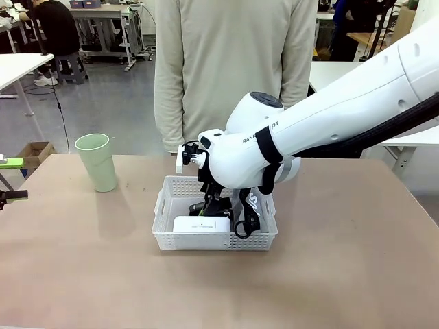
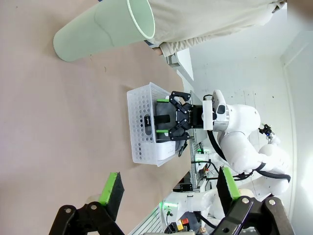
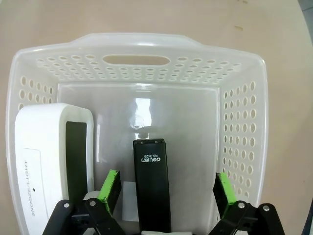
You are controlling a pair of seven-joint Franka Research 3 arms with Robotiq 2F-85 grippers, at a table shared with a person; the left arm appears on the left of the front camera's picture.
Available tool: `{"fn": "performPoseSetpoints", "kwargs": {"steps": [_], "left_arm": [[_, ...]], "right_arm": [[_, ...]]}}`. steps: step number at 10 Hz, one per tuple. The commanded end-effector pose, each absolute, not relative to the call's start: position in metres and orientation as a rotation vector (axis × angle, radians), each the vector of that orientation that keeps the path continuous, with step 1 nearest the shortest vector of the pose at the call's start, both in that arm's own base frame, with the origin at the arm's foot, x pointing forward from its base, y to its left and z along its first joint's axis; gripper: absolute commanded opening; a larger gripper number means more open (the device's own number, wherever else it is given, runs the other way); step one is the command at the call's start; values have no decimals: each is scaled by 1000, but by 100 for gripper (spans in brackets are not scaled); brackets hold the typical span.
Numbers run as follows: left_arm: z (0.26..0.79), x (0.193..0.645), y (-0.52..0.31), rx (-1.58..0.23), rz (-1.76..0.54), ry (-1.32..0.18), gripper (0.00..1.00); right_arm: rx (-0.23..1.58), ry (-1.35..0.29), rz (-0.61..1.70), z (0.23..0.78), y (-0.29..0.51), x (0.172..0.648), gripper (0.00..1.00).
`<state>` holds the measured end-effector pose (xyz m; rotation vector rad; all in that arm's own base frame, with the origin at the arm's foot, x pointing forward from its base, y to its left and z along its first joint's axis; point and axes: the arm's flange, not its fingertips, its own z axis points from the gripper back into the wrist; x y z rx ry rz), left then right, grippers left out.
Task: Efficiently arrange items inside the basket to fit them all.
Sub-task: Pick up the Stapler and place it inside the Organizing basket.
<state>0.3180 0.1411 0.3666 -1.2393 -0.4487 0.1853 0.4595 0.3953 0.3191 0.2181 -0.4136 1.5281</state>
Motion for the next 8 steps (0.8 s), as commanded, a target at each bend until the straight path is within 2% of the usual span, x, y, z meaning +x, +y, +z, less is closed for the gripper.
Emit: {"fn": "performPoseSetpoints", "kwargs": {"steps": [1, 3, 5, 6, 7, 8], "left_arm": [[370, 316, 141, -1249, 188, -435, 100], [370, 316, 141, -1249, 188, -435, 100], [370, 316, 141, -1249, 188, -435, 100], [370, 316, 141, -1249, 188, -435, 100], [370, 316, 141, -1249, 188, -435, 100], [370, 316, 141, -1249, 188, -435, 100]], "right_arm": [[227, -431, 1530, 336, 395, 450, 100], [238, -516, 1504, 355, 390, 432, 100], [277, -703, 1438, 411, 374, 403, 100], [338, -701, 1379, 444, 356, 391, 100], [371, -591, 1326, 477, 328, 380, 100], [329, -507, 1279, 503, 287, 371, 100]]}}
